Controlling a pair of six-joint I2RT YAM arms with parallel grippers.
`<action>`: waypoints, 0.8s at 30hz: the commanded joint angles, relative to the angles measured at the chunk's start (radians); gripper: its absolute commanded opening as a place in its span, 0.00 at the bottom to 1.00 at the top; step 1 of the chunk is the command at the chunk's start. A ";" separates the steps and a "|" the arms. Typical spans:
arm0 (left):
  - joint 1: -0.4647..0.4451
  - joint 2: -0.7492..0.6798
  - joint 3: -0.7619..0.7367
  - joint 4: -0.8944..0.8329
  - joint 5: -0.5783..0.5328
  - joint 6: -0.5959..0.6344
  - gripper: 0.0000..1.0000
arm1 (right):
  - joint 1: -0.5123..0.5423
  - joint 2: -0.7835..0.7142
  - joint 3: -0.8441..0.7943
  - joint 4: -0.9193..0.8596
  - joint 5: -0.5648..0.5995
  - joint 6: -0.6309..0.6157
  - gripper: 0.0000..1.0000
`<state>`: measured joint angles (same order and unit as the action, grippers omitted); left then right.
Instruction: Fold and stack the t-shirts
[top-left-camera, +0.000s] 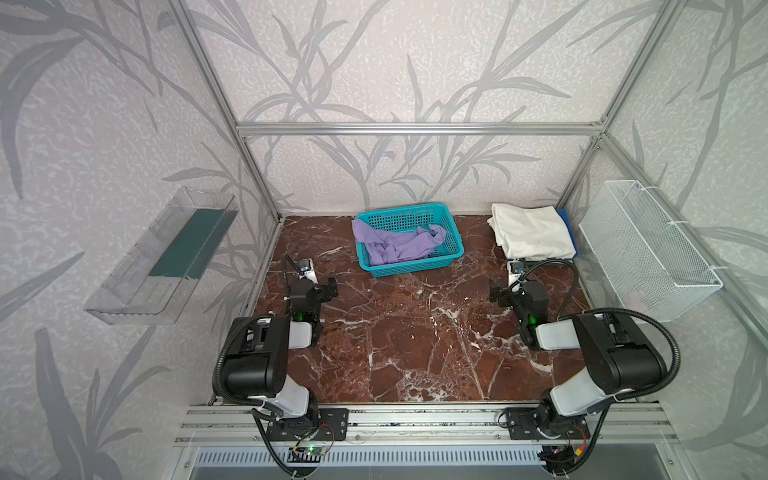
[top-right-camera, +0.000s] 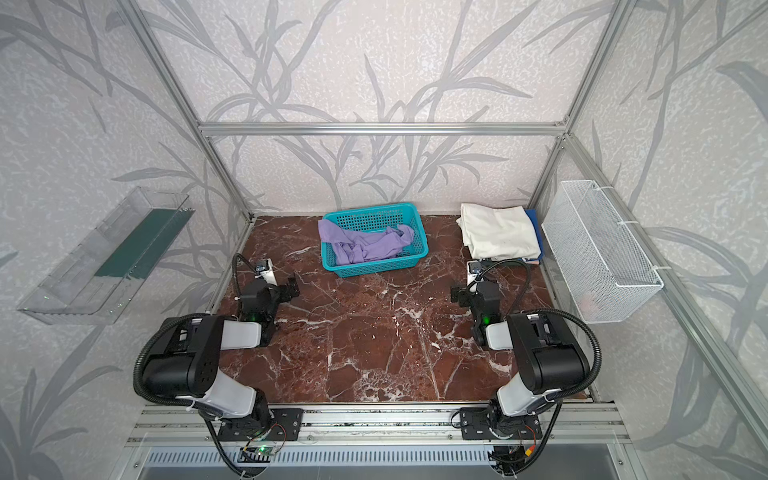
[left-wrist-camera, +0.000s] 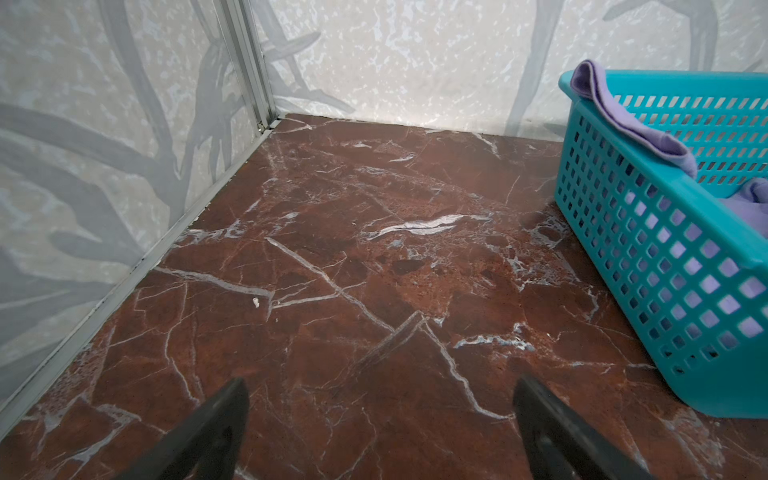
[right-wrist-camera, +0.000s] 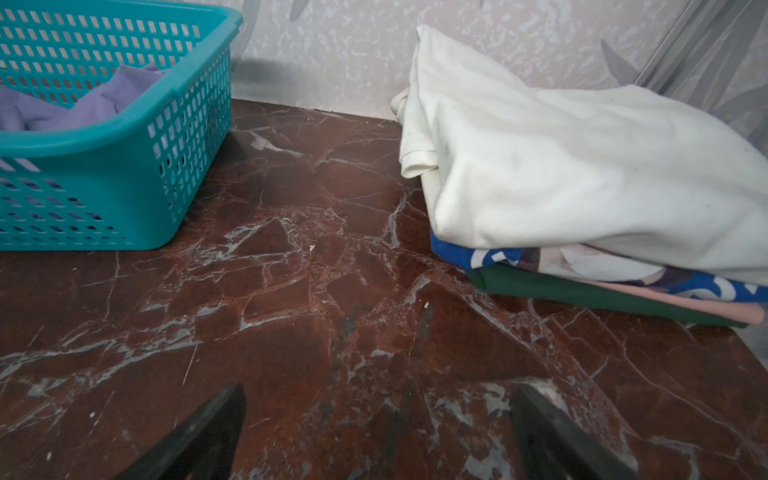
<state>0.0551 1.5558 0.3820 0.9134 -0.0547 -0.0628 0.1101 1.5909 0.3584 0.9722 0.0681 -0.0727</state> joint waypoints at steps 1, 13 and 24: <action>0.000 0.006 -0.007 0.026 -0.007 0.017 0.99 | -0.002 -0.002 0.016 0.010 -0.010 -0.003 0.99; 0.000 0.006 -0.007 0.027 0.000 0.017 0.99 | -0.004 -0.002 0.016 0.010 -0.010 -0.002 0.99; -0.006 0.006 -0.002 0.021 -0.013 0.021 0.99 | -0.003 -0.002 0.015 0.010 -0.007 -0.004 0.99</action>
<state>0.0540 1.5558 0.3820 0.9131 -0.0551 -0.0624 0.1093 1.5909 0.3584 0.9665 0.0612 -0.0727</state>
